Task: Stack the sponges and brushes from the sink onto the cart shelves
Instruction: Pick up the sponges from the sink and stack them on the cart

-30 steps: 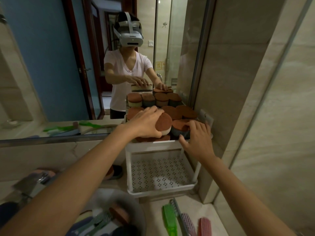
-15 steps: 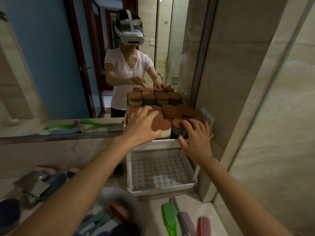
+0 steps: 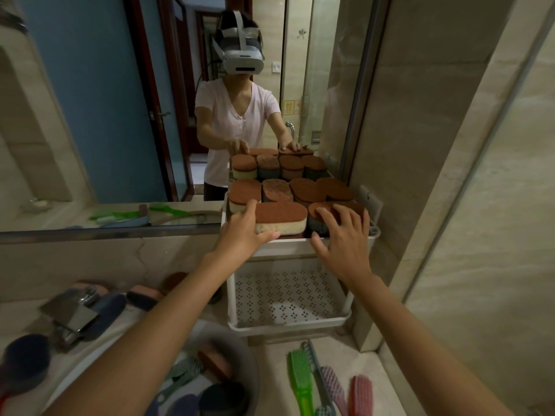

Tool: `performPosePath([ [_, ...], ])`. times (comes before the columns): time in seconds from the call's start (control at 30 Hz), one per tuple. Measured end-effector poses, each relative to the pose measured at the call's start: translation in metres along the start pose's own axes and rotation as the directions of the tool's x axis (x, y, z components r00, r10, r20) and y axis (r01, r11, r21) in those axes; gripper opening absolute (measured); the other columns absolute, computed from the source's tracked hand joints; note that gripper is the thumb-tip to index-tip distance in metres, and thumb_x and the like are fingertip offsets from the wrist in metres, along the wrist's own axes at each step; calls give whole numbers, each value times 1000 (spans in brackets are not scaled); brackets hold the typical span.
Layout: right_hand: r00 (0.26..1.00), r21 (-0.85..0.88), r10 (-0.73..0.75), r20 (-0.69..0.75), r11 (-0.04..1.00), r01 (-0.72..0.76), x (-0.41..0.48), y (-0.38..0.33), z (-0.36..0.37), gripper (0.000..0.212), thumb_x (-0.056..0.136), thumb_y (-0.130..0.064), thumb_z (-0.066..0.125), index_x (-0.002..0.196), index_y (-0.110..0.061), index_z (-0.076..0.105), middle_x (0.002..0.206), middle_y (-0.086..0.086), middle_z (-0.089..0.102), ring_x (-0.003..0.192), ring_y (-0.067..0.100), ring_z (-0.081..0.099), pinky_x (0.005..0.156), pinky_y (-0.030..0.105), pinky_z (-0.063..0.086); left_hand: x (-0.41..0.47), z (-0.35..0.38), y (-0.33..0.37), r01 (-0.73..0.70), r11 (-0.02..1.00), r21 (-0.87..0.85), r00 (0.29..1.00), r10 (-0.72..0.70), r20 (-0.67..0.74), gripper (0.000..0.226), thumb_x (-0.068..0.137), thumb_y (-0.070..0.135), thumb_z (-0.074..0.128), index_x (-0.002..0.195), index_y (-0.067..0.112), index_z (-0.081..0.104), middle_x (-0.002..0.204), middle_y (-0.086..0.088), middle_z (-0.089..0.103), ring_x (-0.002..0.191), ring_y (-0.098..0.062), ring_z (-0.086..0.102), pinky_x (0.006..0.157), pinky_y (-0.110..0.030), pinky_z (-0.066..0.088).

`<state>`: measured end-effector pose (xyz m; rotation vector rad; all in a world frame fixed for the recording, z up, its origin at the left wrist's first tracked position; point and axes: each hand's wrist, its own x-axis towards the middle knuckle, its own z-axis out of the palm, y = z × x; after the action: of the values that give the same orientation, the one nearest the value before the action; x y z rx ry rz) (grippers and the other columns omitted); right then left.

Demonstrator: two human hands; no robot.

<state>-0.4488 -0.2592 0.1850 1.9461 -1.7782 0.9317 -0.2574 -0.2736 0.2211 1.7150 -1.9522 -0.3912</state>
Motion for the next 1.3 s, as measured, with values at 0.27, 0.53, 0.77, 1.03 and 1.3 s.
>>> performPosePath([
  [0.27,982,78,-40,-186,995,55,-5,-28,5,46,78,-35,44,110,-9,62,127,18,56,128,25,31,115,38,-2,-17,-8,-4,-5,1000,-6,995,4,-97,78,83,51,58,146,20,23,142,-12,41,129,-29,41,100,-39,40],
  [0.53,967,502,-193,-165,828,251,-42,-162,33,34,79,-16,45,106,-1,58,109,21,60,102,25,55,85,36,52,-77,-60,-86,171,982,-77,917,-187,-352,33,94,24,45,124,12,51,123,-11,59,112,-28,55,79,-30,39],
  [0.77,904,647,-351,243,753,118,-115,-313,98,31,79,-18,42,101,-4,59,105,18,62,82,34,65,66,33,50,-153,-64,-267,551,831,-77,805,-553,-216,22,91,17,47,98,2,63,106,-22,67,104,-38,59,84,-39,44],
  [1.03,505,479,-394,768,877,-45,-180,-458,191,43,94,-27,46,134,-10,40,134,14,44,120,32,48,97,39,41,-209,-101,-456,801,593,-81,579,-803,-142,35,91,19,49,118,-2,50,124,-26,51,117,-39,48,94,-43,41],
  [1.3,464,289,-210,861,952,-104,-165,-522,249,60,92,-39,50,140,-11,27,144,15,34,130,34,38,104,44,37,-193,-119,-556,932,336,-137,329,-941,-76,87,88,49,52,148,3,9,156,-20,11,141,-39,20,113,-50,24],
])
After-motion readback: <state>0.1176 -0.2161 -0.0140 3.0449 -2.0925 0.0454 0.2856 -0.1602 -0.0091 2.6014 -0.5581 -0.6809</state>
